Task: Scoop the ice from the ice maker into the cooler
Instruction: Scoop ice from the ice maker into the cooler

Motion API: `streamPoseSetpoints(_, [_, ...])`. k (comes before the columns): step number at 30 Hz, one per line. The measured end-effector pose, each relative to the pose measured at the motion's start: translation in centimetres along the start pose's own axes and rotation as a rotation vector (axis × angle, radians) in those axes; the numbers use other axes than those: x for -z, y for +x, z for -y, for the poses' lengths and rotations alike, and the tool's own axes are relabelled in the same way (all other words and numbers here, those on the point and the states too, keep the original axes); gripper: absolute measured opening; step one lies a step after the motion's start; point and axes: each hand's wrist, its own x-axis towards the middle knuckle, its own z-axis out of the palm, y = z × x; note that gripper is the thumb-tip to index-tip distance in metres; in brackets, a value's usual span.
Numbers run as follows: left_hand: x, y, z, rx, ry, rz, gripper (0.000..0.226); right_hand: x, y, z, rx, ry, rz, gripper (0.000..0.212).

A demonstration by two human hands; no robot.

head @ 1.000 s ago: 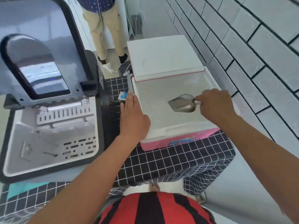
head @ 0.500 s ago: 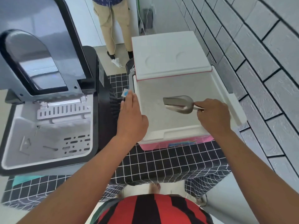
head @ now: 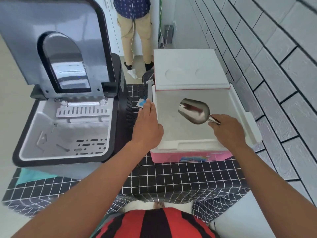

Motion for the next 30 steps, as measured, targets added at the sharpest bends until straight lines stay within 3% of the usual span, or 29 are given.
streamPoseSetpoints(5, [0.3,0.0,0.3,-0.029,0.031,0.004,0.071,0.3,0.1,0.9,0.065,0.058,0.116,0.021])
streamPoseSetpoints(11, [0.4,-0.2,0.8,-0.045,0.051,0.010,0.071,0.1,1.2,1.9,0.185,-0.052,0.415,0.023])
streamPoseSetpoints(18, [0.0,-0.4,0.7,0.000,-0.013,-0.007,0.070,-1.4,3.4,2.9,0.178,0.001,0.633,0.030])
streamPoseSetpoints(23, [-0.6,0.0,1.0,0.007,-0.023,-0.019,0.070,-3.9,5.1,3.3,0.161,-0.099,0.902,0.036])
streamPoseSetpoints(30, [-0.8,0.1,1.1,0.072,-0.070,-0.001,0.072,-5.2,6.0,3.4,0.134,-0.101,1.012,0.041])
